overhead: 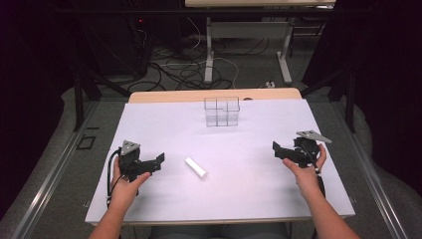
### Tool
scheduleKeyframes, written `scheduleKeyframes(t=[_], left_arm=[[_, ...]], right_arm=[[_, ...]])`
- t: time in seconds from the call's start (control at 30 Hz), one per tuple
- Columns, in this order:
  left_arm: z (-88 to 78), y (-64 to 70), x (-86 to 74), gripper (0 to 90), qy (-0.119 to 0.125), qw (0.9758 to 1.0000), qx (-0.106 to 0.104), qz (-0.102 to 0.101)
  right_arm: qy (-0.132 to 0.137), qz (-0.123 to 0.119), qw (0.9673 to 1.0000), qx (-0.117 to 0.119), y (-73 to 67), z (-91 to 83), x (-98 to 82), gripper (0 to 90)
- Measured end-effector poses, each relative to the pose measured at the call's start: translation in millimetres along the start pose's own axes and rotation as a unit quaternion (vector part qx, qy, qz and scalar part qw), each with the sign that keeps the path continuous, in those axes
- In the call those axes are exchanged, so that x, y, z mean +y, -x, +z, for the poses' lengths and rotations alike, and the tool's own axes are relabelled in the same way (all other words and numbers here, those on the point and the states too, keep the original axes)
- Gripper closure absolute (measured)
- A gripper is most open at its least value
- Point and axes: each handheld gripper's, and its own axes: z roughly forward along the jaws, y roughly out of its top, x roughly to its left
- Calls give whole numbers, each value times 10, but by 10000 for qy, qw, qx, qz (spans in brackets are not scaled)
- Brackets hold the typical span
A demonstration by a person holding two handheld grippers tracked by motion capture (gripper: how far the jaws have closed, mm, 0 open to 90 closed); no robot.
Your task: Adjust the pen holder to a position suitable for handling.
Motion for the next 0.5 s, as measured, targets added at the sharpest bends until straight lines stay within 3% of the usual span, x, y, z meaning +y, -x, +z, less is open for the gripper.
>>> scheduleKeyframes(t=[0.13,0.33,0.5], left_arm=[[-42,2,32,0,121,9999,-67,-95],[-89,40,66,0,323,9995,-57,36],[-107,75,74,0,378,9992,-115,81]], right_arm=[[-1,-145,9999,48,-47,-34,-6,0],[47,-115,9999,75,-136,-13,49,67],[-22,-255,9995,187,-227,30,135,147]])
